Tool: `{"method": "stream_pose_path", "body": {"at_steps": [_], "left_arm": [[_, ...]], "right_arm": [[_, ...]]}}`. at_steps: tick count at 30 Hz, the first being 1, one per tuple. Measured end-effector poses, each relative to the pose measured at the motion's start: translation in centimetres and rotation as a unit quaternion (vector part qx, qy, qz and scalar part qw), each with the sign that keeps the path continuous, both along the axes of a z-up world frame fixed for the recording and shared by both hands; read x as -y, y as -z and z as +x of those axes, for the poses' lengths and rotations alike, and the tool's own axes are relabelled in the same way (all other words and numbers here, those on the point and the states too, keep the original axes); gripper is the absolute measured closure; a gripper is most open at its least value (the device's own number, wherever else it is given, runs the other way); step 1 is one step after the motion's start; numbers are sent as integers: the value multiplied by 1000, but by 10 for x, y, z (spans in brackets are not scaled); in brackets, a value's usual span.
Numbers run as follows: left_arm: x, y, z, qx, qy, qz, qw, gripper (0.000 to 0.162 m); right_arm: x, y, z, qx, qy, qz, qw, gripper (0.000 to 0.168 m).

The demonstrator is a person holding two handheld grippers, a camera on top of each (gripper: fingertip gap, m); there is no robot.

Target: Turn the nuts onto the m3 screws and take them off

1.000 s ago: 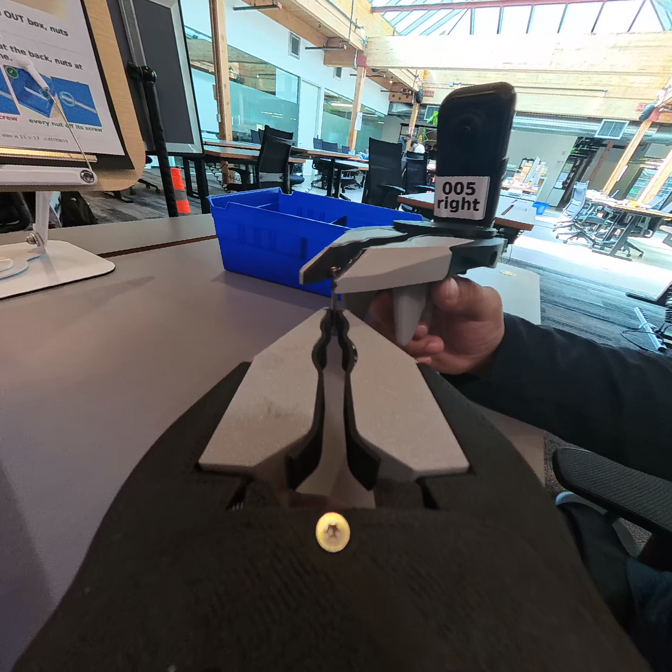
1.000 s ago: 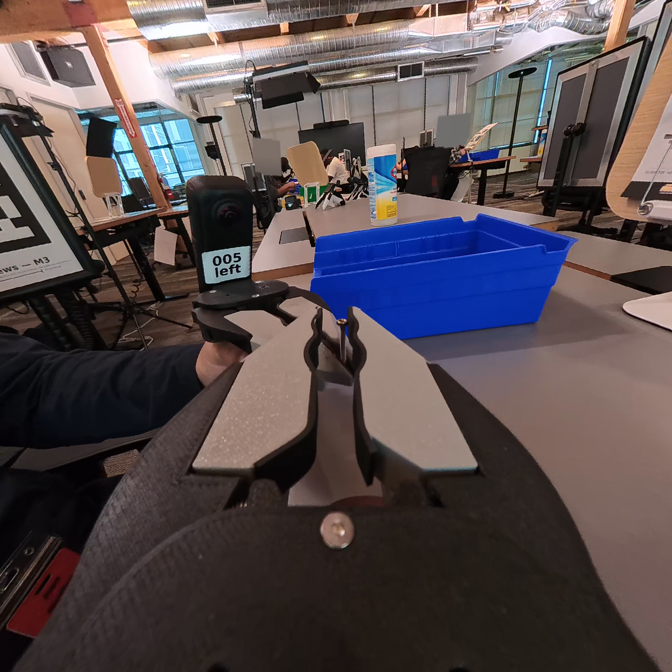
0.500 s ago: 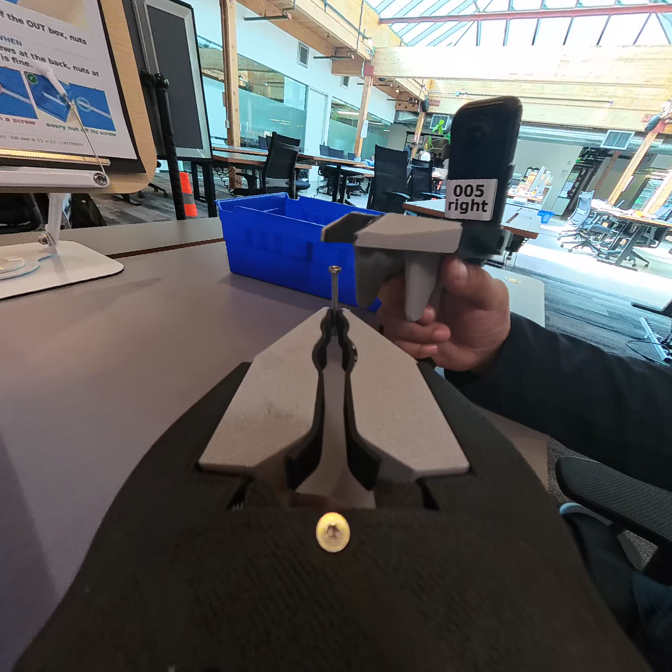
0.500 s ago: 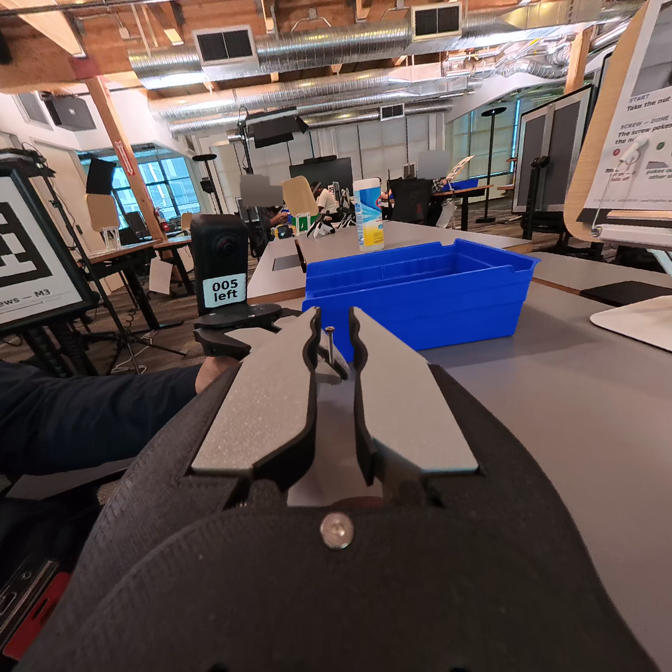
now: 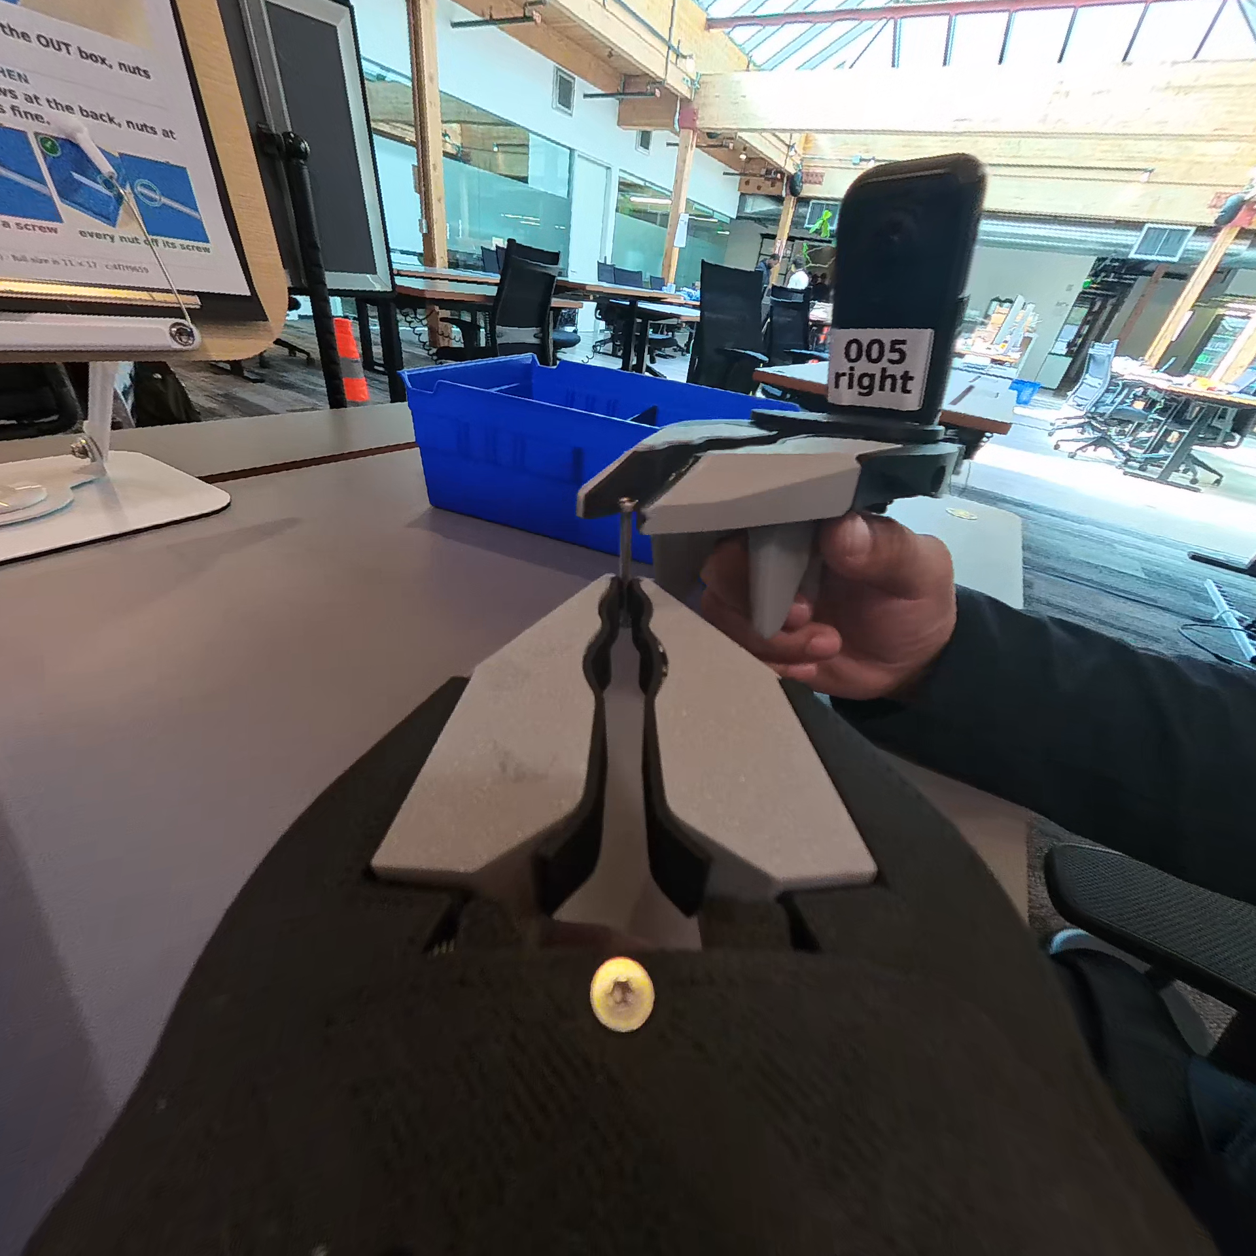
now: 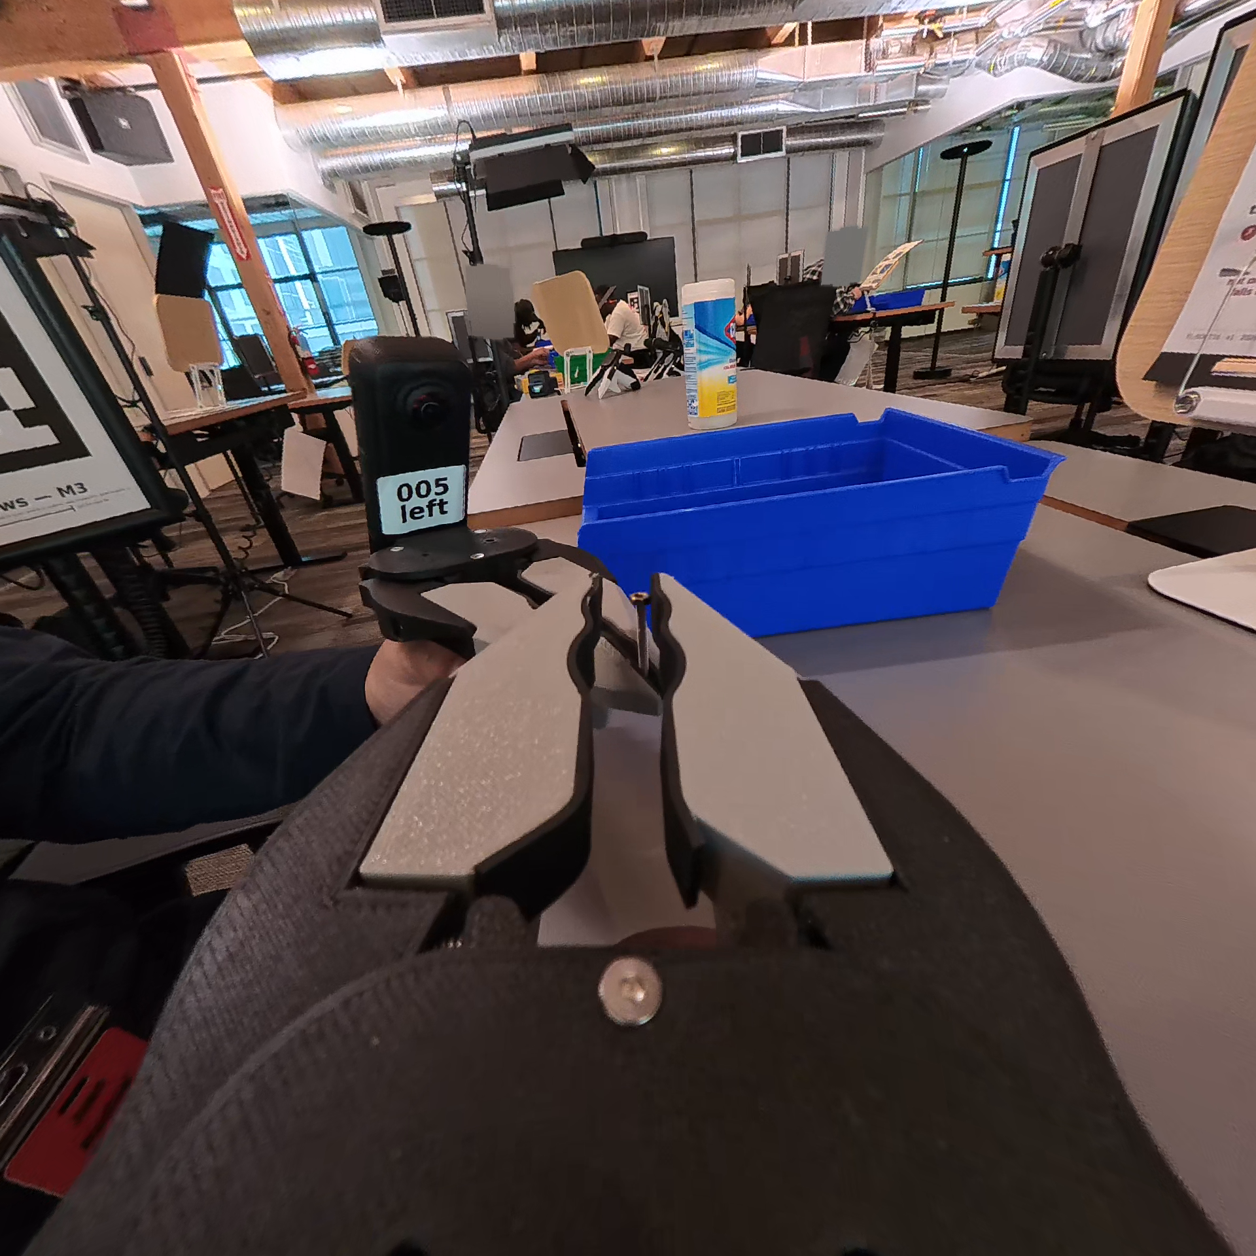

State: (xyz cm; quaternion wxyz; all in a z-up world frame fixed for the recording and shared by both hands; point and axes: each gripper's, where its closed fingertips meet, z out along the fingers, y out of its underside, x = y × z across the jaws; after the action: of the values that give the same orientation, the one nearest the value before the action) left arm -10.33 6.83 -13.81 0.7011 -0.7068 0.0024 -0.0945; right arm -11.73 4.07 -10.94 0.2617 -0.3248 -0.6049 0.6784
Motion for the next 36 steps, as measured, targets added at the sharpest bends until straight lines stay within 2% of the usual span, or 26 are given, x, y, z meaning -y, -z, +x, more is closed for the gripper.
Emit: {"method": "stream_pose_path", "body": {"at_steps": [7,29,33,36], "left_arm": [[-1,1,3,-9,5,-3,1000,162],[0,0,2,-5,4,-1,1000,162],[0,0,2,-3,3,0,1000,162],[1,-1,2,-4,4,3,1000,162]], "right_arm": [[3,4,-3,9,-3,3,1000,166],[-13,-14,2,-8,3,-52,999,167],[-14,-22,8,-31,18,-39,999,167],[-29,-34,20,-56,69,-39,995,167]]}}
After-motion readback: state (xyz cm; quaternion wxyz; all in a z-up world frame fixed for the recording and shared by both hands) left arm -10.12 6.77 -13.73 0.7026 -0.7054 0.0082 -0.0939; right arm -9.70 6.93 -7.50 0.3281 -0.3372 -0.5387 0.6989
